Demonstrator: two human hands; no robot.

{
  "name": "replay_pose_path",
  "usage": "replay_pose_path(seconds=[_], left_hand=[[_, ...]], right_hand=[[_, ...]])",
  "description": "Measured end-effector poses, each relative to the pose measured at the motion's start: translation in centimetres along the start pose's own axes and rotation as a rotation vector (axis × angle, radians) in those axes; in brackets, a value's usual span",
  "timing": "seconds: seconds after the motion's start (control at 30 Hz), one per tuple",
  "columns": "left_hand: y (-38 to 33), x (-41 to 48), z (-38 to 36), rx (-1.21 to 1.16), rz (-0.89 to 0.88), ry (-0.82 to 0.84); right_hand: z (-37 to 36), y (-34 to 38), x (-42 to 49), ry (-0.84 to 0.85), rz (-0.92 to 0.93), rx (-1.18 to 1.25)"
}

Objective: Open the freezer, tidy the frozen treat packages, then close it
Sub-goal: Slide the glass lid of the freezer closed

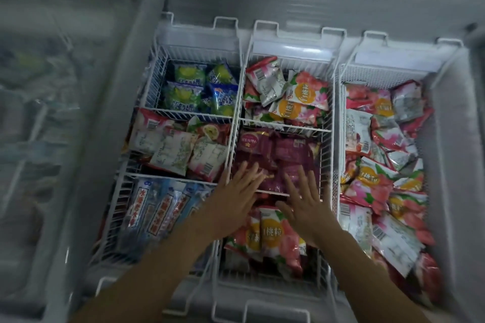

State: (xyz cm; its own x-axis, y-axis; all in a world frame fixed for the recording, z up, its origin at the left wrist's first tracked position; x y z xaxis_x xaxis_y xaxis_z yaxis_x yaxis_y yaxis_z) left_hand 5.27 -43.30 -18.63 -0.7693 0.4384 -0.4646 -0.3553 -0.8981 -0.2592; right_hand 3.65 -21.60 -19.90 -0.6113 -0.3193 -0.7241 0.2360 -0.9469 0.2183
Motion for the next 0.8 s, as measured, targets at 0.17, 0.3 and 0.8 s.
replay_pose_path(seconds=[0.17,0.3,0.8], left_hand=[[2.9,-7.1,1.1,0.092,0.085,-0.011],[5.2,-11.0,4.6,0.034,0.144,-0.228],[12.8,-22.7,3.0,-0.543,0.450,-0.537]], right_hand=[[1.4,4.7,-2.0,0.002,0.011,0.013],[6.0,11.0,-0.1,-0.116,0.116,-0.056],[13.8,33.8,5.8,-0.367,0.409,-0.598]])
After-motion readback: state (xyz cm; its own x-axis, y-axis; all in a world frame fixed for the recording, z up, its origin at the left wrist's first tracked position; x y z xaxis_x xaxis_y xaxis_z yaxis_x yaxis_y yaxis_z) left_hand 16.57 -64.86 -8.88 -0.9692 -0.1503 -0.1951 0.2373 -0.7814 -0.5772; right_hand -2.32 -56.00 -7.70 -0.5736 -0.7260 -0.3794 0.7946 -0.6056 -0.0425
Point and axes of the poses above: each hand's wrist, its own x-axis towards the middle knuckle, its own z-axis out of the back of the hand, y = z × x, the point moved 2 cm from there along x, towards the middle knuckle, and after that the axes turned 10 degrees about y, right-handed, at the moved point
